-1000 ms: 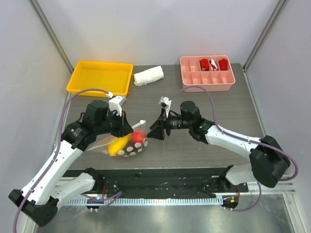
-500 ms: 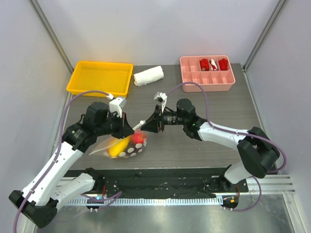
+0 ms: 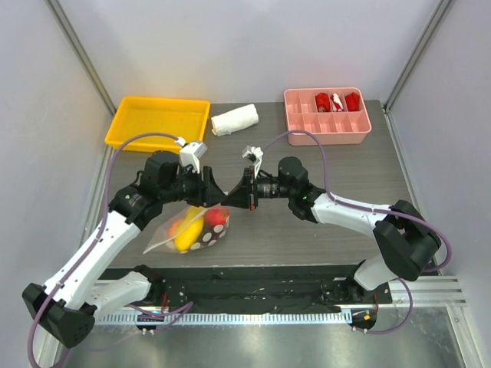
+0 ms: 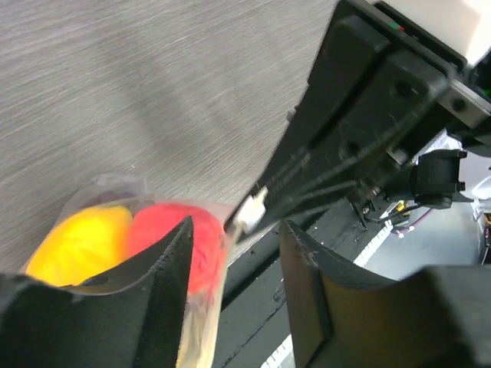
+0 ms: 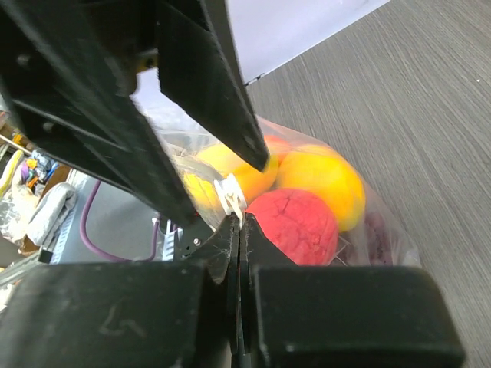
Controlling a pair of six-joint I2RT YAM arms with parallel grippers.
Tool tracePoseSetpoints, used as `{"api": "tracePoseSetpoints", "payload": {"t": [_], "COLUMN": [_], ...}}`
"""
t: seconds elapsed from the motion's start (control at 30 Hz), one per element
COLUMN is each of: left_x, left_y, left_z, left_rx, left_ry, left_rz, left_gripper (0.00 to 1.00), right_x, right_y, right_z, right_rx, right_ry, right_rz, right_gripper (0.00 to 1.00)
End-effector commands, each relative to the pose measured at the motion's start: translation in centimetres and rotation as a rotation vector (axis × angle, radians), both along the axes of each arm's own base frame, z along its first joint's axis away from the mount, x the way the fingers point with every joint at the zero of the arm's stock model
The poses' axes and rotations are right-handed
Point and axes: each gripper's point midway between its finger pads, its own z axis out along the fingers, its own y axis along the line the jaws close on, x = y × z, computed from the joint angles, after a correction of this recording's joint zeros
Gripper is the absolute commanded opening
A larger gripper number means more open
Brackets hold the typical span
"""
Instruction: Open the zip-top bag and remove the fake food
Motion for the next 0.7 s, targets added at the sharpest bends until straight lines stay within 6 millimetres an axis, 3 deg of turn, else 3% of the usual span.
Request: {"api": "tracePoseSetpoints", "payload": {"t": [0.0, 0.43, 0.67], "left_x": [1.3, 0.9, 0.6], "left_y": [-1.4, -1.5, 0.1], "left_z": [2.4, 2.4, 1.0], "left_rx": [-0.054, -0.053, 0.021], "left_ry": [-0.066, -0.08, -0.029], "left_rz": [-0.03, -0.064, 0.001], "left_gripper": [0.44, 0.03, 0.0], "right_x": [-0.6, -0.4, 2.1], "right_y": [0.2, 0.2, -0.2], "right_z": [2.3, 2.4, 2.4], "right_rx": [0.067, 0.08, 0.111], "right_ry": [-0.05, 0.002, 0.139], "right_rz": [0.023, -0.005, -0.191], "right_gripper": [0.01, 0.01, 0.01]}}
